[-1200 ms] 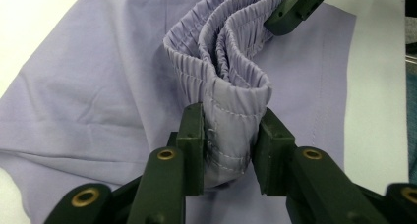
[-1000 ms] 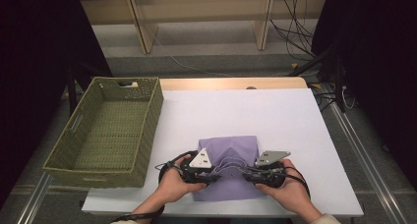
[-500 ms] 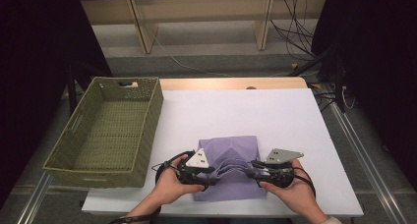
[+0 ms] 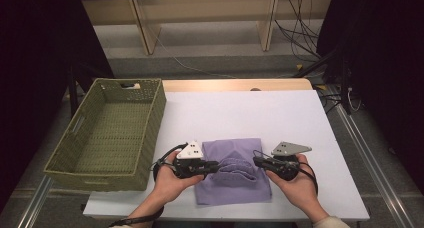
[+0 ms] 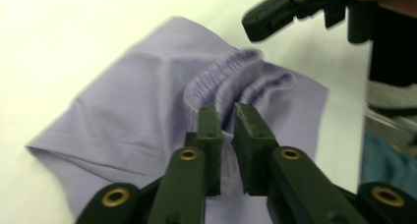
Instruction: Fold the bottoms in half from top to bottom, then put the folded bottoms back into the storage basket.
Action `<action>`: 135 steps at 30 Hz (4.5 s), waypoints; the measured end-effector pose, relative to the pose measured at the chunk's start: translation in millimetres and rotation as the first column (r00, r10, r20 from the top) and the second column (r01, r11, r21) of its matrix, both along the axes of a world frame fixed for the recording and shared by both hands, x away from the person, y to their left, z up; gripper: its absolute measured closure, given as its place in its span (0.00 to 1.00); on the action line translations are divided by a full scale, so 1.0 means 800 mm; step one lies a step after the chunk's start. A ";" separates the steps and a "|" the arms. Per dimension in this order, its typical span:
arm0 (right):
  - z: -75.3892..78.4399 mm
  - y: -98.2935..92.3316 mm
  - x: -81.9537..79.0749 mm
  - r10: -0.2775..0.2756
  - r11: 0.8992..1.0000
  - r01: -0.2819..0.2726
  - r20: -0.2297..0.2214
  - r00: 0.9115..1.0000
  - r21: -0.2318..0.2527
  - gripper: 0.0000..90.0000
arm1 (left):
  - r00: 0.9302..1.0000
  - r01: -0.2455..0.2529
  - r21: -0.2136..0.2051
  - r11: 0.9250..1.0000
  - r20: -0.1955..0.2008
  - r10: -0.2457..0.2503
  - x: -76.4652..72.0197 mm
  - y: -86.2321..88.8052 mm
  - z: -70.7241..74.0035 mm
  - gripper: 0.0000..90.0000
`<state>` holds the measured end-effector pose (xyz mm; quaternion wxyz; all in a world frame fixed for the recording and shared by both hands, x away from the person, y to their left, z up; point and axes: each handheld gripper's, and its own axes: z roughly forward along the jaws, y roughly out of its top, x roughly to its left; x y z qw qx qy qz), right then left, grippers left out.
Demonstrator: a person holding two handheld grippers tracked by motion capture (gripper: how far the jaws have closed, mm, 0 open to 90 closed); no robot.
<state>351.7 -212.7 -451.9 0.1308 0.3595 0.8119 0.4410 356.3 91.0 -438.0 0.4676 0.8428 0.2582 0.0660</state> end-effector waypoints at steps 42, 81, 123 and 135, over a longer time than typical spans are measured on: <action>-0.008 0.032 -0.008 0.104 0.987 -0.119 -0.136 0.985 -0.108 1.00 | 0.996 0.093 0.206 0.974 -0.019 -0.091 -0.002 -0.049 -0.028 0.95; -0.036 0.030 0.095 -0.173 0.944 0.164 -0.007 0.985 -0.286 1.00 | 0.977 -0.211 0.269 0.940 0.052 0.205 0.076 -0.020 -0.055 0.96; -0.004 -0.025 -0.027 0.003 0.999 -0.008 0.121 0.993 0.039 0.28 | 0.970 -0.243 0.031 0.970 0.005 0.243 0.020 0.025 -0.015 0.00; -0.004 -0.027 -0.028 -0.008 1.000 0.004 0.134 0.991 0.031 0.26 | 0.970 -0.243 0.031 0.970 -0.023 0.244 0.022 0.025 -0.020 0.00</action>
